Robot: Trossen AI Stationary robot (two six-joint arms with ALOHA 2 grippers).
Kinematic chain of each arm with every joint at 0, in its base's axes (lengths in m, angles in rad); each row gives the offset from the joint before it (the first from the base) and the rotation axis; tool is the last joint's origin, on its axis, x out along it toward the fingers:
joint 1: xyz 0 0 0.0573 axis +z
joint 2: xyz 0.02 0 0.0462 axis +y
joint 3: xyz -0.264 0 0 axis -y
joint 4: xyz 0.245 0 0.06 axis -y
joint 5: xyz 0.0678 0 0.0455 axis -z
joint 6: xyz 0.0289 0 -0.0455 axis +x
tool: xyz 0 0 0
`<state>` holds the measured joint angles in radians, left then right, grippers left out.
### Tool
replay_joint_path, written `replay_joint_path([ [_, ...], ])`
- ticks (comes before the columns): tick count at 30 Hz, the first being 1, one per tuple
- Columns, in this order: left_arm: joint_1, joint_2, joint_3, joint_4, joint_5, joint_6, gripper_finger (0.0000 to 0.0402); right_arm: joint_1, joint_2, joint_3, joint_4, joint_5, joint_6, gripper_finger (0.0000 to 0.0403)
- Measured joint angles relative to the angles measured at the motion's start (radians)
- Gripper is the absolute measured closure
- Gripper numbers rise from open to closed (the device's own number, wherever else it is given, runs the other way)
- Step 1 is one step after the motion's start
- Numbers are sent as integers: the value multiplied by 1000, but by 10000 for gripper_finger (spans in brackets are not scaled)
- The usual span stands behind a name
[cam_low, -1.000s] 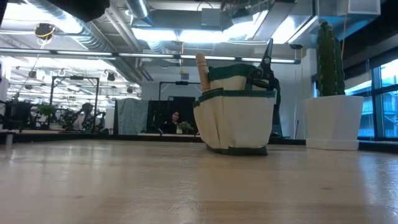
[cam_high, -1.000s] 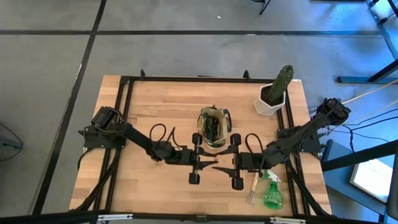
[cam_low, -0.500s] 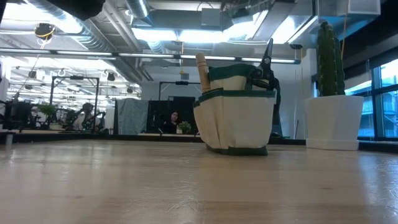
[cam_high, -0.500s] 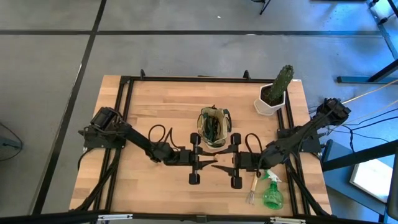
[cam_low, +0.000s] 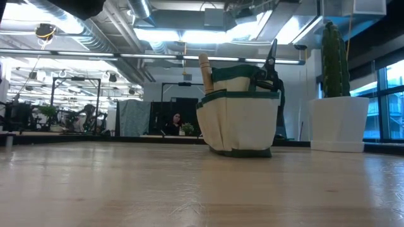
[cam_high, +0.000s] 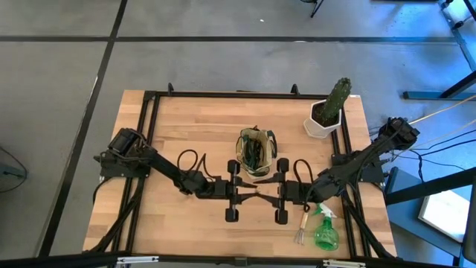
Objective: Pick & Place Garden tools in Gardening bag
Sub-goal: Put the brown trowel into the green gardening bag
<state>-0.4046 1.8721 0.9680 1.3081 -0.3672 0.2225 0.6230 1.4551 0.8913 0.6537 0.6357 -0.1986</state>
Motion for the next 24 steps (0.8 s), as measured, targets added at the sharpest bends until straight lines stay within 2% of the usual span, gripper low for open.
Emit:
replay_joint_path([
  [8,0,0,0,0,16,2,346,1,0,0,1,-4,4,337],
  [16,-5,0,0,-3,13,-25,345,13,0,0,2,63,10,336],
  [24,-73,-2,-1,39,5,-123,229,46,-1,0,35,124,-53,336],
])
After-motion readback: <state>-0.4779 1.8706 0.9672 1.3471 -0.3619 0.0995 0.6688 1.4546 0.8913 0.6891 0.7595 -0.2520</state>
